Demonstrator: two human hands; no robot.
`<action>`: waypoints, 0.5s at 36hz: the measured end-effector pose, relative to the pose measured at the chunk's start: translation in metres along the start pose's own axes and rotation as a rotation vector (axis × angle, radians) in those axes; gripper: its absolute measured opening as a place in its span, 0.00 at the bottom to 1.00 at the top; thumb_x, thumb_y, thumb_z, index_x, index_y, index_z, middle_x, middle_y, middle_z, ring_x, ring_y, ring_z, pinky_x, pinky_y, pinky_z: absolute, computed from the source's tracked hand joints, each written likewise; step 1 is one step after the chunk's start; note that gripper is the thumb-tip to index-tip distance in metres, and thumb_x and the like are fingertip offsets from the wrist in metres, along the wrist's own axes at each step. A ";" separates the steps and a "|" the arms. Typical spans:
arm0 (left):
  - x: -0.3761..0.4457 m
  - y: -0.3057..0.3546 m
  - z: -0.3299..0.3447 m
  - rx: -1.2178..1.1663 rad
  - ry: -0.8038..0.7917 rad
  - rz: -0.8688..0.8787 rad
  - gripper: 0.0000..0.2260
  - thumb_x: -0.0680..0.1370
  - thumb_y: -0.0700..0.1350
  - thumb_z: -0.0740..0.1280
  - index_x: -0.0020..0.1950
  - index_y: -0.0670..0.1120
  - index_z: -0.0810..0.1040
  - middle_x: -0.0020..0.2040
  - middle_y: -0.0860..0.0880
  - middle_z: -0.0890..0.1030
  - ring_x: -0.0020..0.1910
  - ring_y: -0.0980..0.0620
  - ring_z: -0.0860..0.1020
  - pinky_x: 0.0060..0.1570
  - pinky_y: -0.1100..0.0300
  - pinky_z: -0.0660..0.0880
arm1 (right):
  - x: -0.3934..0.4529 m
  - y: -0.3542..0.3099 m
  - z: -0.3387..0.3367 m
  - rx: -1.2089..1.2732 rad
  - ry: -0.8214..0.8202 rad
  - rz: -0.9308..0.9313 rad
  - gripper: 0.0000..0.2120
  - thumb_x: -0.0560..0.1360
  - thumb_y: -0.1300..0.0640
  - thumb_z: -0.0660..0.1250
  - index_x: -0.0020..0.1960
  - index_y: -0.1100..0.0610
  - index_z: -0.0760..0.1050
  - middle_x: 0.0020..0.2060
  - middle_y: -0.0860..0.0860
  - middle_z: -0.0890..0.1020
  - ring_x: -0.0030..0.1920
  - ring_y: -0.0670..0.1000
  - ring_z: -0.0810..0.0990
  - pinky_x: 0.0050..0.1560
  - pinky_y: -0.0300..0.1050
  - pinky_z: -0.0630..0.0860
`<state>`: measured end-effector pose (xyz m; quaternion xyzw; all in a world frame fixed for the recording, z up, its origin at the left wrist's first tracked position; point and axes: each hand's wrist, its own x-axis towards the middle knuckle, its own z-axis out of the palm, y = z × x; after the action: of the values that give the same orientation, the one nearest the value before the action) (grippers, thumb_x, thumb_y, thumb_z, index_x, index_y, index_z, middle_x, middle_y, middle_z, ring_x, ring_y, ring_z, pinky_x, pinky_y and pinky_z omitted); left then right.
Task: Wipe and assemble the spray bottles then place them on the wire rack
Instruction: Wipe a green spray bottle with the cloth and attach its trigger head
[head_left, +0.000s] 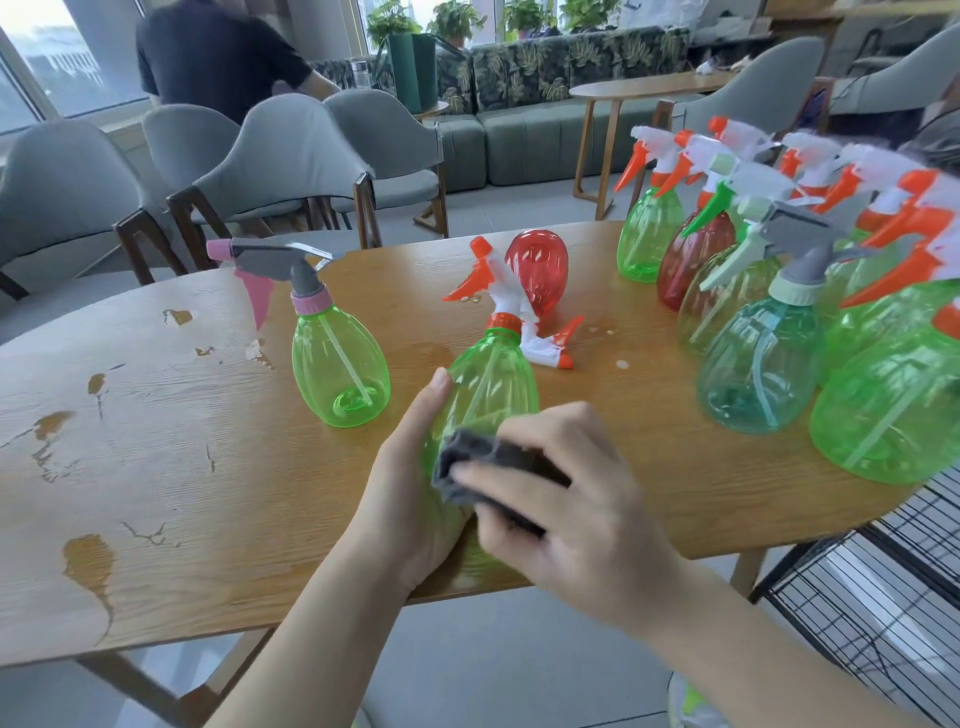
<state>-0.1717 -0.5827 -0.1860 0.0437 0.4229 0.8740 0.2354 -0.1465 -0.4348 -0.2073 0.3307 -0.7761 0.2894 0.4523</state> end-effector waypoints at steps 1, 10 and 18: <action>-0.001 0.000 -0.001 -0.020 -0.011 -0.015 0.26 0.82 0.61 0.60 0.51 0.39 0.82 0.41 0.42 0.81 0.41 0.46 0.83 0.41 0.58 0.82 | -0.002 -0.001 0.002 -0.028 -0.019 -0.043 0.08 0.78 0.59 0.71 0.54 0.58 0.87 0.51 0.56 0.82 0.49 0.57 0.77 0.51 0.53 0.77; 0.001 0.004 -0.004 0.008 0.004 0.016 0.27 0.83 0.58 0.60 0.67 0.37 0.81 0.62 0.36 0.81 0.62 0.38 0.80 0.62 0.45 0.78 | 0.005 0.016 -0.007 -0.064 0.036 -0.001 0.09 0.82 0.57 0.68 0.57 0.57 0.86 0.53 0.55 0.81 0.52 0.56 0.76 0.58 0.48 0.76; -0.001 0.001 -0.002 0.096 0.012 0.019 0.22 0.82 0.56 0.62 0.68 0.46 0.82 0.62 0.42 0.83 0.57 0.43 0.82 0.56 0.46 0.78 | 0.020 0.030 -0.015 0.139 0.149 0.447 0.11 0.82 0.61 0.66 0.62 0.61 0.82 0.55 0.52 0.78 0.58 0.39 0.77 0.59 0.33 0.71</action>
<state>-0.1722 -0.5851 -0.1870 0.0538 0.4651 0.8553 0.2219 -0.1695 -0.4107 -0.1872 0.1587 -0.7726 0.4586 0.4093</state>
